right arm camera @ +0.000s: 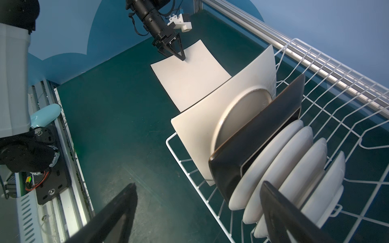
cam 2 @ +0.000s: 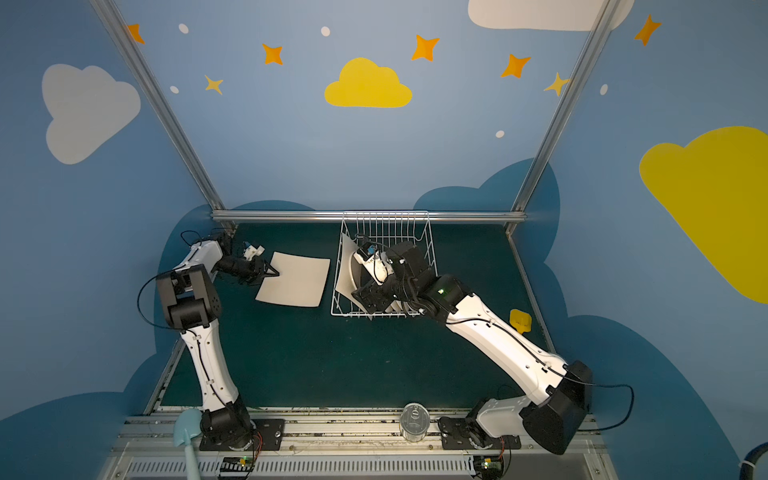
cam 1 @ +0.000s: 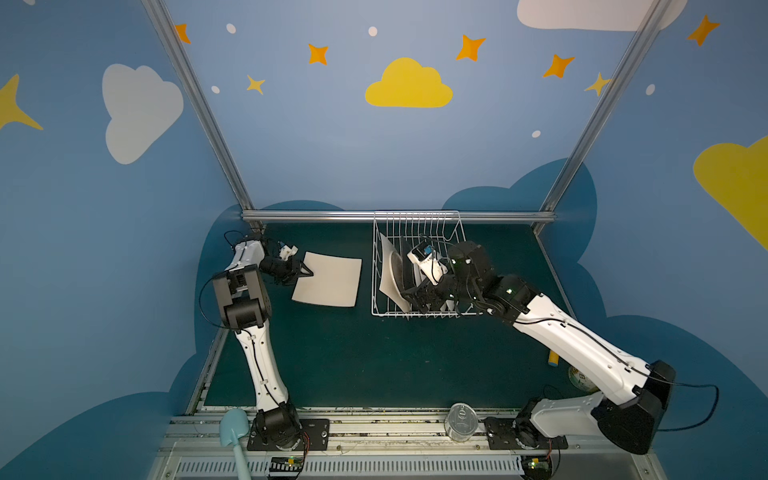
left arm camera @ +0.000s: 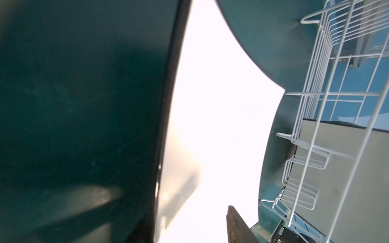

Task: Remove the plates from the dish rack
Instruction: 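Lower the square cream plate flat onto the table beside the rack, open left gripper, then raise the left gripper up and away from the placed plate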

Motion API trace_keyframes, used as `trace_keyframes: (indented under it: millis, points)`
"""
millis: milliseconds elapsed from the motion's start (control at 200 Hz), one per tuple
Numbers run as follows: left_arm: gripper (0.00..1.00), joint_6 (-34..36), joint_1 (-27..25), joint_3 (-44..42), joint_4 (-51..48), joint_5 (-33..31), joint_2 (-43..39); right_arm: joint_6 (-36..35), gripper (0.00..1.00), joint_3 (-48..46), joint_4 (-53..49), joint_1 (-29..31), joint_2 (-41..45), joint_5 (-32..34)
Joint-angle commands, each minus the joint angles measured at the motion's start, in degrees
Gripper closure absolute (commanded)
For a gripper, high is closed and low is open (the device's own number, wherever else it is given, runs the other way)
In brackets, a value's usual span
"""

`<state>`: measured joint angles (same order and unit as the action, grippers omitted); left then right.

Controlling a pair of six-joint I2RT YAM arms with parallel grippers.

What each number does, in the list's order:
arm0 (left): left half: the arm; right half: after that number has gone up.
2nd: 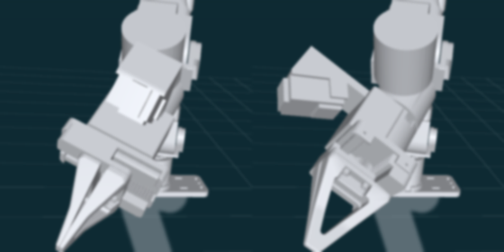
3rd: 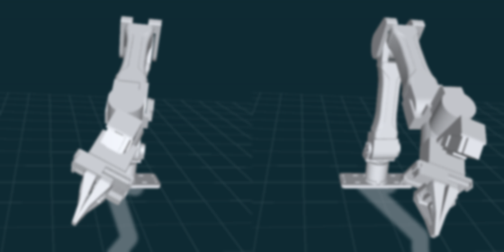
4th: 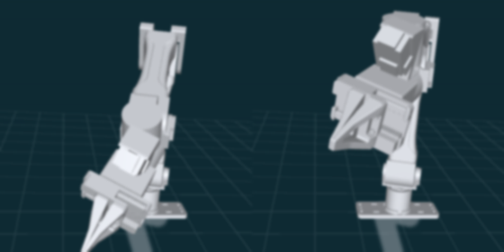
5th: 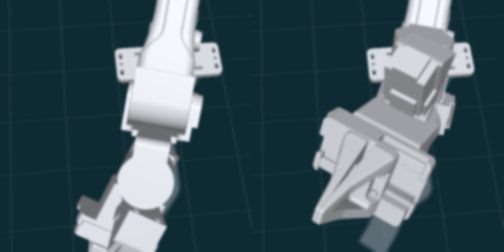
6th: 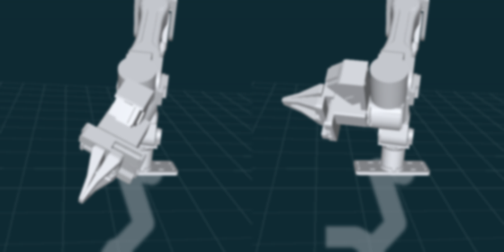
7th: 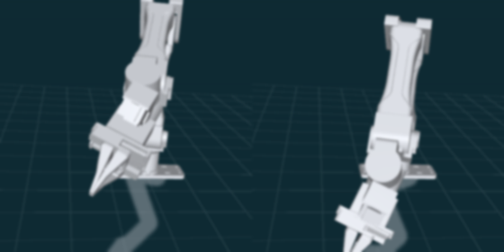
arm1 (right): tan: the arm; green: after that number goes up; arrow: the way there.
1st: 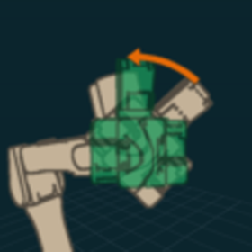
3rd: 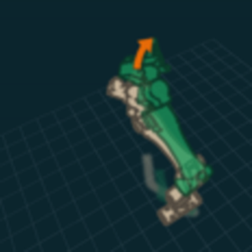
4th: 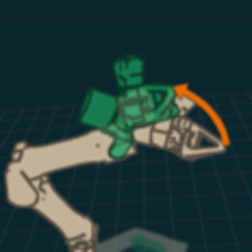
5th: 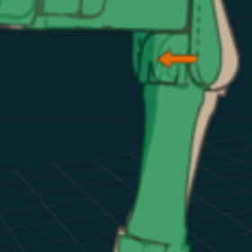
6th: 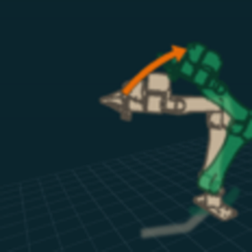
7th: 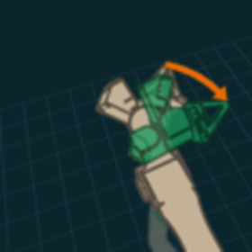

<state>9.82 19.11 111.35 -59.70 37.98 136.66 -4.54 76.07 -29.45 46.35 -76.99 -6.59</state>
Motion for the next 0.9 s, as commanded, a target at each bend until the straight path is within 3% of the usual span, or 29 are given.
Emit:
trace_keyframes:
  millis: [0, 165, 305, 581, 696, 896]
  points:
    - [0.43, -0.11, 0.68, -1.24, -0.03, 0.2, -1.13, -0.76, 0.09, 1.44, -1.05, 0.41, 1.73, 1.06]
    - [0.38, -0.87, 1.19, -1.31, -0.17, -2.31, -1.35, -0.19, 0.09, 1.12, -0.61, 0.33, 1.9, 0.79]
    - [0.24, -2.57, 1.59, -3.45, 2.34, -4.05, -3.49, -0.13, 0.09, 0.72, -0.26, 0.34, 2.21, 0.96]
    - [0.07, -6.27, 2.26, -10.01, 8.6, -10.65, -11.22, -0.15, 0.09, 0.26, -0.17, 0.31, 2.99, 1.74]
    - [0.01, -7.79, 2.41, -10.8, 9.18, -11.02, -15.28, 0.4, 0.09, 0.15, 0.32, 0.32, 3.45, 2.6]
    - [0.0, -12.87, 2.31, -14.08, 14.74, -7.03, -25.08, 0.37, 0.09, -1.52, 3.1, 0.21, 4.91, 4.45]
